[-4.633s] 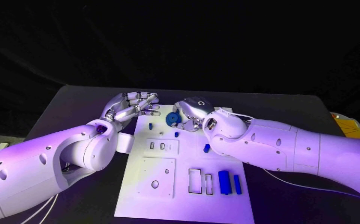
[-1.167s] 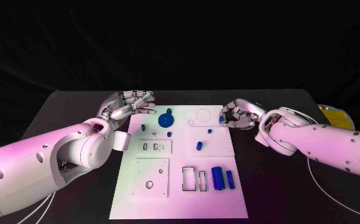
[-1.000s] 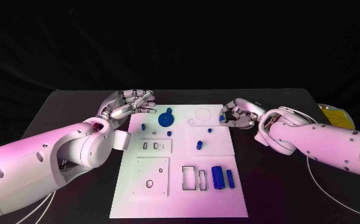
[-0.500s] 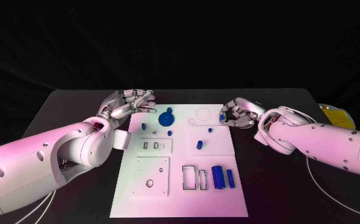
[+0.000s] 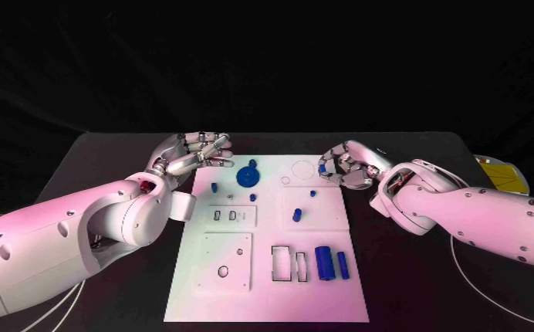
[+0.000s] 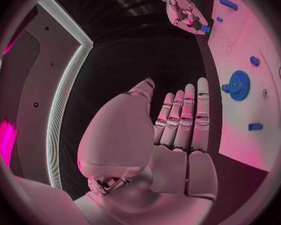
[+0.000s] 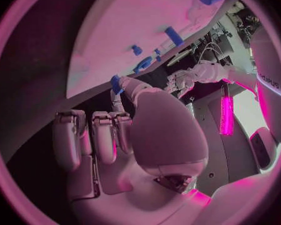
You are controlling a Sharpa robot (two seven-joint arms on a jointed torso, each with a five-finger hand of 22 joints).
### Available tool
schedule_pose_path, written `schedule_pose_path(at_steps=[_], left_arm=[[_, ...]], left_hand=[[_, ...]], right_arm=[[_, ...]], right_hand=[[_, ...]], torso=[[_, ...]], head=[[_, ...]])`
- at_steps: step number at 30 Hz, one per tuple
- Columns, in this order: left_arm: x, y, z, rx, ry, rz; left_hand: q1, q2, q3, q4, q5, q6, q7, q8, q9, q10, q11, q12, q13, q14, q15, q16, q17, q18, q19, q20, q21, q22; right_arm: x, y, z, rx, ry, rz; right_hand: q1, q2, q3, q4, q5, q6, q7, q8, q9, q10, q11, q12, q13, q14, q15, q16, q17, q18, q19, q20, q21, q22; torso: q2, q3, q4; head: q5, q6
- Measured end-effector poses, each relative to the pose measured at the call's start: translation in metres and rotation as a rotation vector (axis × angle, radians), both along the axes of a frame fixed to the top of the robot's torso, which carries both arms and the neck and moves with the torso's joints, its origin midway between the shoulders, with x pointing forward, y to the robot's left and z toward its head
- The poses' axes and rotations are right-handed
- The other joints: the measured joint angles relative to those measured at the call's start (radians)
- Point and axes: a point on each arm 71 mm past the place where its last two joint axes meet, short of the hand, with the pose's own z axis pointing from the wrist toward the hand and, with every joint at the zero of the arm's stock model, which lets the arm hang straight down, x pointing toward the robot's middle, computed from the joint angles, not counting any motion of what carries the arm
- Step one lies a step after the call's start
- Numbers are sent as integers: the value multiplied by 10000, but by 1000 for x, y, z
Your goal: Assemble the parts on the task board
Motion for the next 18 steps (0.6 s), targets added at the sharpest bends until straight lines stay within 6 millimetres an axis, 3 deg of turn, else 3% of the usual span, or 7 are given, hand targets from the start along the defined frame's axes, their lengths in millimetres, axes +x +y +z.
schedule_pose_path(at_steps=[10,18], left_arm=[[2,1,-1,18,-3,45],[3,1,-2,36,-2,91]], left_hand=[[0,0,0,0,0,0,0,0,0,0,0,0,0,0,0,0,-1,0,0,0,0,0],[0,0,0,0,0,0,0,0,1,0,0,0,5,0,0,0,8,1,0,0,0,0]], right_arm=[[-14,72,17,238,-128,653],[-24,124,13,137,24,1337]], right_hand=[[-125,108,17,16,17,-2,0,-8,-4,-36,-35,0,0,0,0,0,-1,0,-1,-70,13,8],[-625,-103,9,155,18,-1,-2,2,-2,-36,-35,0,8,-34,-33,0,-1,0,0,-70,12,7]], torso=[[-41,-28,19],[-59,-50,38]], head=[[132,-23],[371,-79]])
